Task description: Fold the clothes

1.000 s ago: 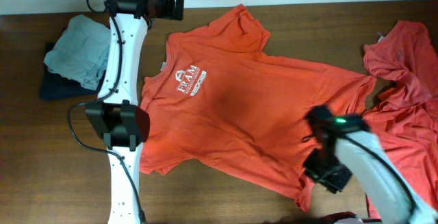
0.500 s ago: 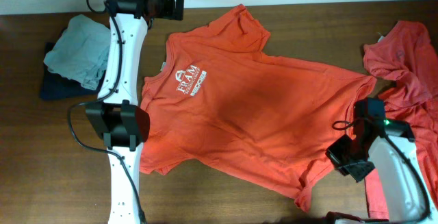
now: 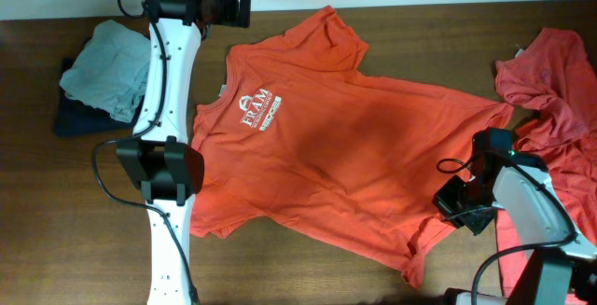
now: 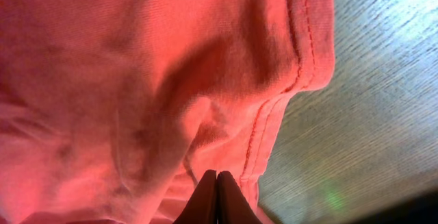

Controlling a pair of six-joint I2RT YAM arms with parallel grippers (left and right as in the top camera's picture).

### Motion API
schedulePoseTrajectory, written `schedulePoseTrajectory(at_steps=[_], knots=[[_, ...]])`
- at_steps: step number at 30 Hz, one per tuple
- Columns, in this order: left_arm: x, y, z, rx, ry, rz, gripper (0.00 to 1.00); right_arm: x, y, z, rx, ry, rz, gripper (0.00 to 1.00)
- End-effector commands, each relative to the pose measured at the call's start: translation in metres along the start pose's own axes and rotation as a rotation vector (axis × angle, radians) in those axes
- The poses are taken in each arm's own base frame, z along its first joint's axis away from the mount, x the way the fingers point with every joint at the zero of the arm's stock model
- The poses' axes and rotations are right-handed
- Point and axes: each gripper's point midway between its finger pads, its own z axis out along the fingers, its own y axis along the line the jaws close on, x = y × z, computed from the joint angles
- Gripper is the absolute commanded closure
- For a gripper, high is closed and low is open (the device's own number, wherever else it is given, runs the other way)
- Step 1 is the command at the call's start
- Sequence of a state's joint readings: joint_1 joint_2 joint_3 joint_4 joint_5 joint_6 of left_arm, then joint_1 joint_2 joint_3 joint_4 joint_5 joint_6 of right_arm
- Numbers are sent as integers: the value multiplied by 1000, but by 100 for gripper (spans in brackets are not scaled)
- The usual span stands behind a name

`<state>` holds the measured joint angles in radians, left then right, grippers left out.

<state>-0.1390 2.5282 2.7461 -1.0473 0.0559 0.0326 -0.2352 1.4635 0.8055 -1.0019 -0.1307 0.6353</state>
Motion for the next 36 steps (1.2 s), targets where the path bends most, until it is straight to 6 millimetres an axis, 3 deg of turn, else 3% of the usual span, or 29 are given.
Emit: schedulePoseTrajectory(at_steps=[1,9,21,30,36], knots=[[-5,1,-6,4,-16,-13,1,0,-3,3,8,5,2,96],[-5,1,-6,4,-16,-13,1,13,-17,25,35,34,71,96],[-5,1,-6,4,-16,-13,1,1,-15,37,7,-38,67,96],[-5,1,-6,4,-16,-13,1,-5,-59,33,174,-83,269,96],[-5,1,-6,4,-16,-13,1,-32,-81,29,127,-120,335,96]])
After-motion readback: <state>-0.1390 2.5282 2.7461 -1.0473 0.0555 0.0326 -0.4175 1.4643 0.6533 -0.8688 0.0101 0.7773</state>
